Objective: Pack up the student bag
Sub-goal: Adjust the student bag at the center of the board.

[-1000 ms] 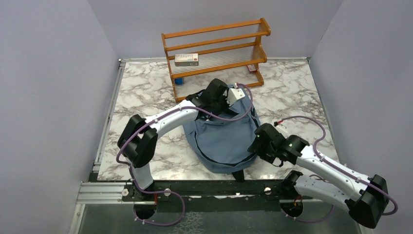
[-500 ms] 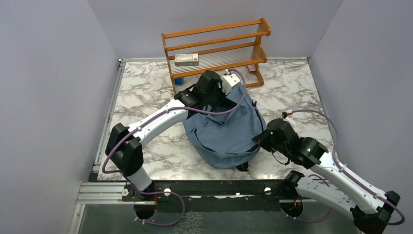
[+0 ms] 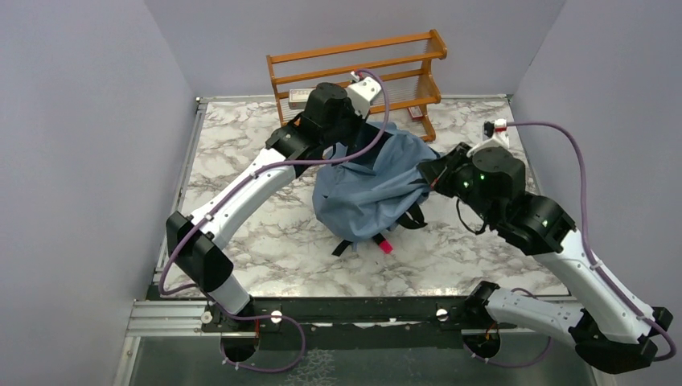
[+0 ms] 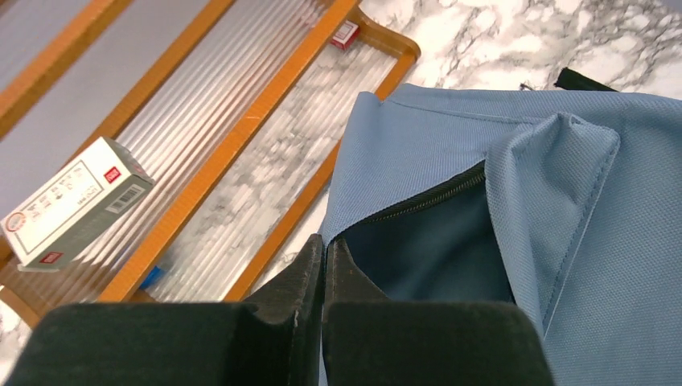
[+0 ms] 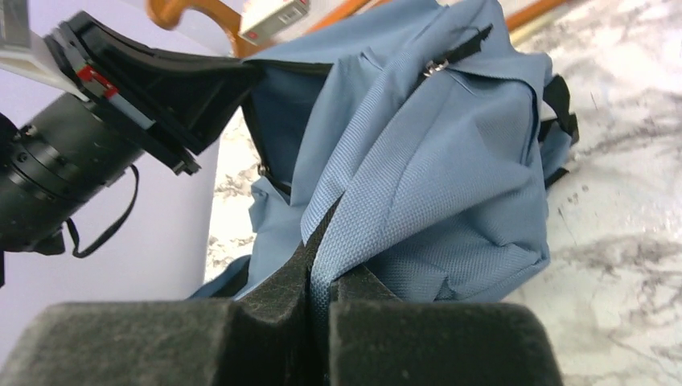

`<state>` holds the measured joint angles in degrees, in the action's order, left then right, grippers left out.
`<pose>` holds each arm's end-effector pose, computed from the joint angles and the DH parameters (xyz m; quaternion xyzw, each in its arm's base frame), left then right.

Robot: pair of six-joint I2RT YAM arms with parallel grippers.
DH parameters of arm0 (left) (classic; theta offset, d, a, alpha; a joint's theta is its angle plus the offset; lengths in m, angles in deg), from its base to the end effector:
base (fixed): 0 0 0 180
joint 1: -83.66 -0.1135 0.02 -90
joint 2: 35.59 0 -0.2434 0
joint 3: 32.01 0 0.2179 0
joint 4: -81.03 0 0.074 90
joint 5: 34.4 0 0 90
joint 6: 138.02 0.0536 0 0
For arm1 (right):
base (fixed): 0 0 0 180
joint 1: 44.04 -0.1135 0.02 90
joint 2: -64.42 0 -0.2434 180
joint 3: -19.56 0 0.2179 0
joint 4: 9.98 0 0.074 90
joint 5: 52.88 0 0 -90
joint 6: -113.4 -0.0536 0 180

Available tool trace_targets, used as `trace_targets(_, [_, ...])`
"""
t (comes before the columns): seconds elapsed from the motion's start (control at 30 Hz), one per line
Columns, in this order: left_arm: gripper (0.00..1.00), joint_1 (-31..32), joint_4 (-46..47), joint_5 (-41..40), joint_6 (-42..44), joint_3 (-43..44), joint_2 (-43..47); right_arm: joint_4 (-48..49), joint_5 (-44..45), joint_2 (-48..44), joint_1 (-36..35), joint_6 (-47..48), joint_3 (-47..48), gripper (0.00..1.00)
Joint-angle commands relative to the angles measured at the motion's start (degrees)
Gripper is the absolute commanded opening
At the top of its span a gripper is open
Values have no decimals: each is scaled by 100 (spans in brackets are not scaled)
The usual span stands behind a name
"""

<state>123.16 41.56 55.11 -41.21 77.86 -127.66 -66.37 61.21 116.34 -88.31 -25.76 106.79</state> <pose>0.2741 -0.2254 0.3762 0.3231 0.7617 -0.1546 0.5399 0.1316 0.0977 0.3868 0.1524 0.8006 0.2849 0.5047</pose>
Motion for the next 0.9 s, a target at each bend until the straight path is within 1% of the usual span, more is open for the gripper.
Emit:
trace_targets(0.0, [0, -119, 461, -102, -162, 592, 725, 922, 139, 193, 6, 720, 643, 1])
trace_targets(0.17, [0, -303, 286, -378, -169, 650, 1000, 1093, -305, 550, 6, 1081, 1023, 1])
trace_targets(0.33, [0, -408, 62, -712, -181, 768, 1304, 1243, -1058, 1091, 6, 1471, 1652, 1])
trace_targets(0.5, [0, -417, -329, -1135, -136, 805, 1717, 1175, -1789, 1732, 6, 1603, 2308, 0])
trace_targets(0.67, [0, -417, -954, -1490, -234, 689, 2233, 1181, -2608, 2294, 6, 1529, 2681, 1])
trace_targets(0.8, [0, -417, -1541, -1868, -363, 613, 2651, 1290, -2944, 2756, 6, 1529, 2893, 1])
trace_targets(0.83, [0, -417, -2042, -2302, -514, 492, 2954, 1384, -3383, 3383, 5, 1601, 3279, 1])
trace_targets(0.87, [0, -417, -2158, -2411, -570, 472, 3025, 1387, -3541, 3599, 6, 1629, 3427, 1])
